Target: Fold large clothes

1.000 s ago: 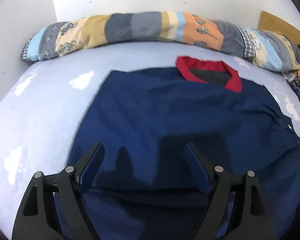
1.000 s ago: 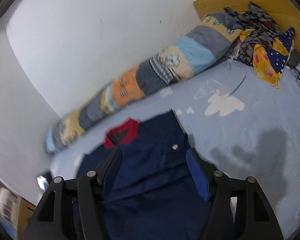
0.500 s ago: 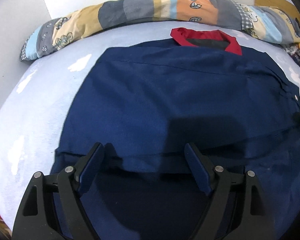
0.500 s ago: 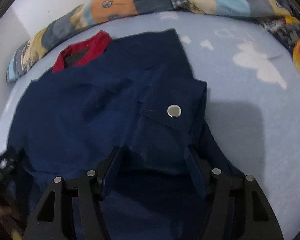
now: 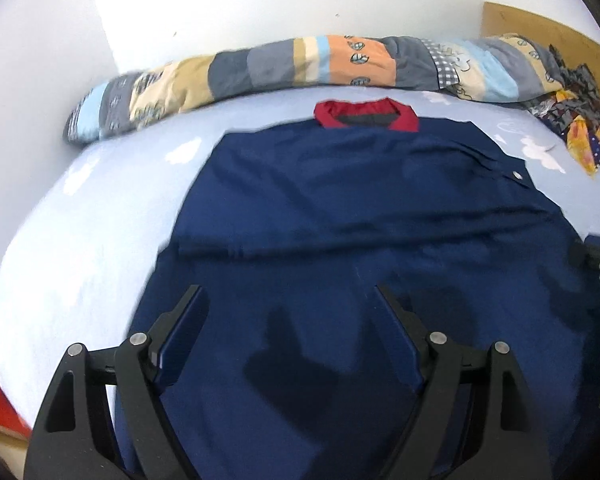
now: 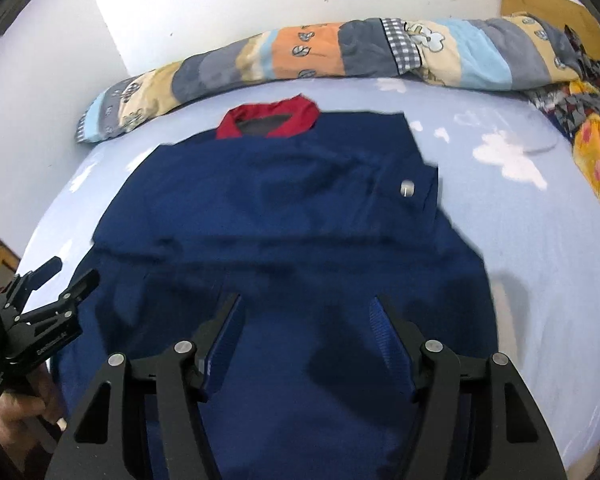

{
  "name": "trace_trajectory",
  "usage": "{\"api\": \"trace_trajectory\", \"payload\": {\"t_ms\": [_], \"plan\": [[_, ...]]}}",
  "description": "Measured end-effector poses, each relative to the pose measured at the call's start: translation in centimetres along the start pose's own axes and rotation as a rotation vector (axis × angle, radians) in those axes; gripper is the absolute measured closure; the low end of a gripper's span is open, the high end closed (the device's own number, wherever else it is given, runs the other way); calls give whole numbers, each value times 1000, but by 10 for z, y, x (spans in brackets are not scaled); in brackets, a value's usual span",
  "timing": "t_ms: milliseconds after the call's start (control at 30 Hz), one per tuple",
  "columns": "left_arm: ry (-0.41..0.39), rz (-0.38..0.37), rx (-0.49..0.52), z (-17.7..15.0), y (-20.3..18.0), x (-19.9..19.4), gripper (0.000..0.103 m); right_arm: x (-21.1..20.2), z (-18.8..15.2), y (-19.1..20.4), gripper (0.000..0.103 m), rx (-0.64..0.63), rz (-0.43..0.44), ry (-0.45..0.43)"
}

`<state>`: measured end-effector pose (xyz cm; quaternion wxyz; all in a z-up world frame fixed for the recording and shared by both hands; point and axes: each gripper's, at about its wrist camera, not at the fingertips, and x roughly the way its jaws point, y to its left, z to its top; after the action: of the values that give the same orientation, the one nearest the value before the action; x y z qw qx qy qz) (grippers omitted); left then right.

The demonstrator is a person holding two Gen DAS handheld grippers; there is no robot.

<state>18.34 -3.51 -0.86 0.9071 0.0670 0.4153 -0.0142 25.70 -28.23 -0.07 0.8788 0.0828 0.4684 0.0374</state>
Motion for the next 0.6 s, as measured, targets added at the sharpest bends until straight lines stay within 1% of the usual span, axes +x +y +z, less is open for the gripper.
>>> {"api": "trace_trajectory", "payload": {"t_ms": [67,133,200,267,333,367,467,533,600], "plan": [[38,-20,-38,-18,5,-3,20,-7,-17,1,36,1,0,13],[83,-16,-56,-41,10,-1,20,-9,-36,1,36,-5,-21,33],[127,15,-28,-62,13,8,20,-5,-51,0,36,-26,-48,57],[166,40,-1,-80,18,18,19,4,-70,1,36,-58,-91,102],[140,17,12,-88,25,16,18,14,-86,1,36,-79,-123,160],[143,19,23,-89,27,13,18,20,-94,0,36,-82,-134,186],[144,34,9,-92,38,0,18,7,-103,1,36,-69,-135,165],[116,15,-59,-100,53,-15,18,-8,-109,-3,36,-14,-79,136],[97,-10,-121,-118,73,-27,18,-25,-119,-10,36,55,-33,105]]}}
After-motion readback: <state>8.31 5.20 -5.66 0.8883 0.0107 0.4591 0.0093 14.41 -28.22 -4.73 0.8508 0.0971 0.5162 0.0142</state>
